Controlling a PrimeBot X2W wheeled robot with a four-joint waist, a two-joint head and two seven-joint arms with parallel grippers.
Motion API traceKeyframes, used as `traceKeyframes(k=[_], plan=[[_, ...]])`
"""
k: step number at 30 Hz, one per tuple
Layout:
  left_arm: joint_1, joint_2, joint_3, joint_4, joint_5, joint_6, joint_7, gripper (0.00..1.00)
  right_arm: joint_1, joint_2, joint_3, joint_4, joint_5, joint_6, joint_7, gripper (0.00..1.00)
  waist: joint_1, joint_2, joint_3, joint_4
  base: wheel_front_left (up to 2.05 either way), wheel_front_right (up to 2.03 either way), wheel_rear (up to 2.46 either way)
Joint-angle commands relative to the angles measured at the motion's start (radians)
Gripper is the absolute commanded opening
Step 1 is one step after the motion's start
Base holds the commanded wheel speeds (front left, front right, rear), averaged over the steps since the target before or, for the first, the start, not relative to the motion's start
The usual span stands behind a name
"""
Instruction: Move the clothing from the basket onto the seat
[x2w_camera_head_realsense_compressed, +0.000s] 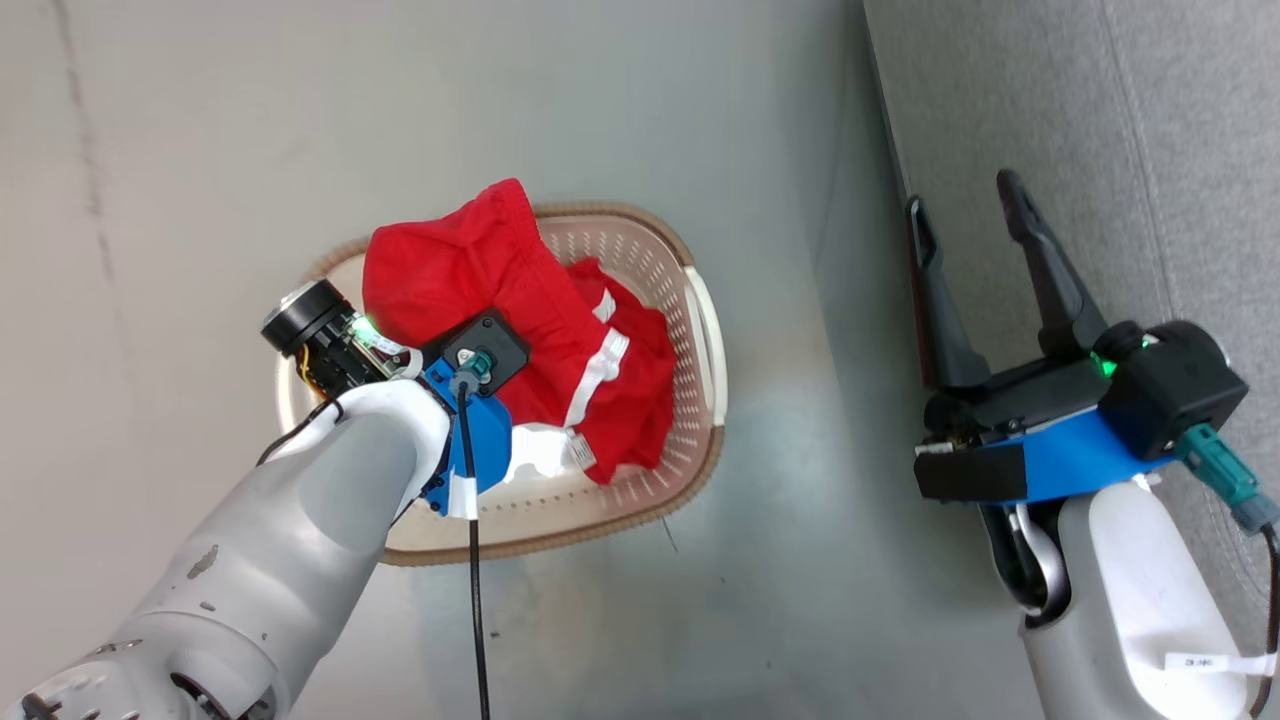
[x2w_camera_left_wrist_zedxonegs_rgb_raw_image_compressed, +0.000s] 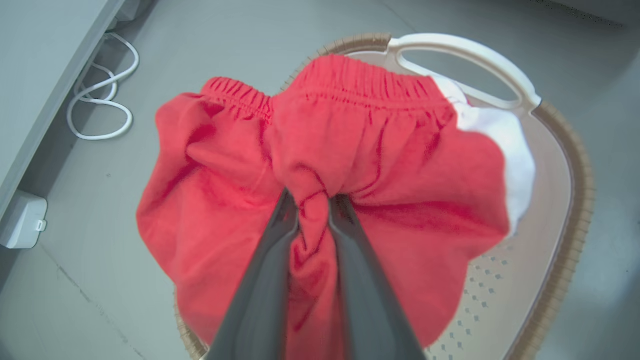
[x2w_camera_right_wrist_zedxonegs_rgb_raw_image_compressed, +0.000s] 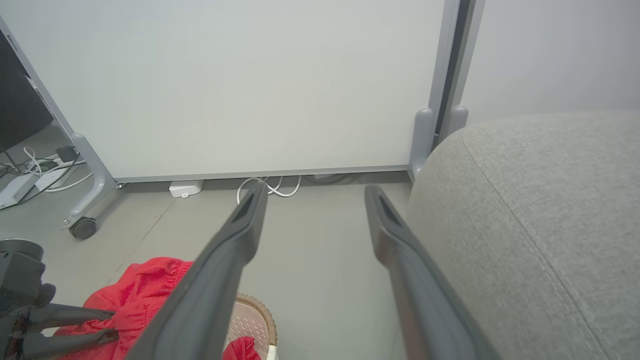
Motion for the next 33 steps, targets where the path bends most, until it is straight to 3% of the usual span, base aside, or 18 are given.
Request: traceKeyframes(k=[1, 9, 19, 33], plan=[[0.018, -0.01, 0.027, 0.005, -0.029, 0.0, -0.026, 0.0, 0.026, -0.005, -0.003, 0.012, -0.007, 0.0, -0.001, 1.0, 0.0, 0.0, -0.103, 0.061, 0.0, 0.0, 0.0], [0.084, -0.012, 0.154, -0.104, -0.108, 0.037, -0.049, 0.0, 0.09, -0.005, -0.012, 0.04, -0.022, 0.0, -0.001, 1.0, 0.0, 0.0, -0.235, 0.095, 0.0, 0.0, 0.0], [0.236, 0.041, 0.364, -0.368, -0.068, 0.088, -0.049, 0.0, 0.186, -0.005, -0.014, 0.072, -0.023, 0.0, -0.001, 1.0, 0.0, 0.0, -0.401, 0.112, 0.0, 0.0, 0.0], [0.443, 0.016, 0.558, -0.568, 0.026, 0.087, -0.049, 0.0, 0.312, -0.005, 0.009, 0.105, -0.009, 0.0, -0.001, 1.0, 0.0, 0.0, -0.606, 0.118, 0.0, 0.0, 0.0]])
